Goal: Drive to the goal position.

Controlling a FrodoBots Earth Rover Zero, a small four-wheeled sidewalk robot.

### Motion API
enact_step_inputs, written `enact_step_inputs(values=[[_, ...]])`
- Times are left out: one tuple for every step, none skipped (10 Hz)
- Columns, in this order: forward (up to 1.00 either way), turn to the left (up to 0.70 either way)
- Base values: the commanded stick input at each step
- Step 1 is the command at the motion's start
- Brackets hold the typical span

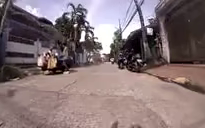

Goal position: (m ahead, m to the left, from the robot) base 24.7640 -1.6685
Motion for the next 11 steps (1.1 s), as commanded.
enact_step_inputs(values=[[0.70,0.00],[0.70,0.00],[0.70,0.00],[0.70,0.00],[0.70,0.00],[0.70,0.00],[0.70,0.00],[0.70,0.00],[0.70,0.00],[0.70,0.00],[0.70,0.00]])
